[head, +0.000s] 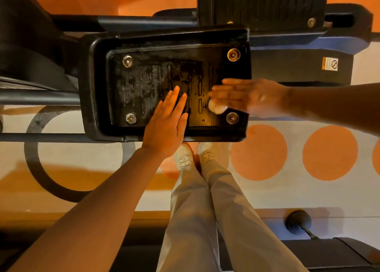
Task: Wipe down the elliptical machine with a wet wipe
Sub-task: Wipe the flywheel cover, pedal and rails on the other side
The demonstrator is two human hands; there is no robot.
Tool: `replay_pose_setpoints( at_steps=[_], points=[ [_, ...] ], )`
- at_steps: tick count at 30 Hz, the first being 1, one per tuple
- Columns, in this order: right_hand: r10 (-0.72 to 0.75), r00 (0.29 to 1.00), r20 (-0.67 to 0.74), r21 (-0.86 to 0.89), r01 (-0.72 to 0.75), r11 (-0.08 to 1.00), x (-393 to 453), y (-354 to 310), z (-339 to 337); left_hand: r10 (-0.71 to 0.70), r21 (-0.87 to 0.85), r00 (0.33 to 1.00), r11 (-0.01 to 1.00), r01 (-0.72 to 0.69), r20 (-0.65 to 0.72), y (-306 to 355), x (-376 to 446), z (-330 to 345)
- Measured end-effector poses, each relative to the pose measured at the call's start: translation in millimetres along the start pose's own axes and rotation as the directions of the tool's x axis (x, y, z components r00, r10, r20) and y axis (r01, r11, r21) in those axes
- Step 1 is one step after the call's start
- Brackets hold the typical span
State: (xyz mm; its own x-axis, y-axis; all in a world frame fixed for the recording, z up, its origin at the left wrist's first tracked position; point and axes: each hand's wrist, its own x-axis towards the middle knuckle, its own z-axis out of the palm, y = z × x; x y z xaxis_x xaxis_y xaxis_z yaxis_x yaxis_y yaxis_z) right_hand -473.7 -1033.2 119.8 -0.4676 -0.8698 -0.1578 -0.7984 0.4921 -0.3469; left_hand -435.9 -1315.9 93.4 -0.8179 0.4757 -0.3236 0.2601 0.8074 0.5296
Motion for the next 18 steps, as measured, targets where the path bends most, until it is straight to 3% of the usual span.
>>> replay_pose_setpoints(
  at_steps=[2,4,7,11,14,18],
  points=[
    [0.052,0.998,0.046,-0.089,-0.048,0.995,6.4,-1.1,-7.4,-0.001,0.001,1.0,1.0,0.001,-0.004,0.1,0.1,1.1],
    [0.023,0.996,0.081,-0.055,-0.019,0.998,7.6,-5.7,-9.3,-0.004,0.003,1.0,1.0,0.004,-0.007,0.1,0.3,1.1],
    [-0.026,0.999,0.029,-0.064,0.028,0.998,4.6,-19.5,-10.0,-0.005,0.0,1.0,1.0,0.005,-0.005,0.0,0.2,0.8],
    [-0.042,0.997,0.069,-0.142,0.051,0.989,-1.0,-29.8,-0.6,-0.006,-0.004,1.0,1.0,0.006,-0.005,-0.4,-0.3,0.9],
    [0.099,0.99,0.096,-0.148,-0.084,0.985,-5.5,-29.8,11.5,-0.007,-0.009,1.0,1.0,0.007,-0.004,-0.5,-0.3,0.5],
    [0.355,0.931,0.086,-0.102,-0.347,0.932,8.5,-21.8,5.9,-0.003,-0.013,1.0,1.0,0.003,-0.007,-1.0,0.4,0.6]
  ],
)
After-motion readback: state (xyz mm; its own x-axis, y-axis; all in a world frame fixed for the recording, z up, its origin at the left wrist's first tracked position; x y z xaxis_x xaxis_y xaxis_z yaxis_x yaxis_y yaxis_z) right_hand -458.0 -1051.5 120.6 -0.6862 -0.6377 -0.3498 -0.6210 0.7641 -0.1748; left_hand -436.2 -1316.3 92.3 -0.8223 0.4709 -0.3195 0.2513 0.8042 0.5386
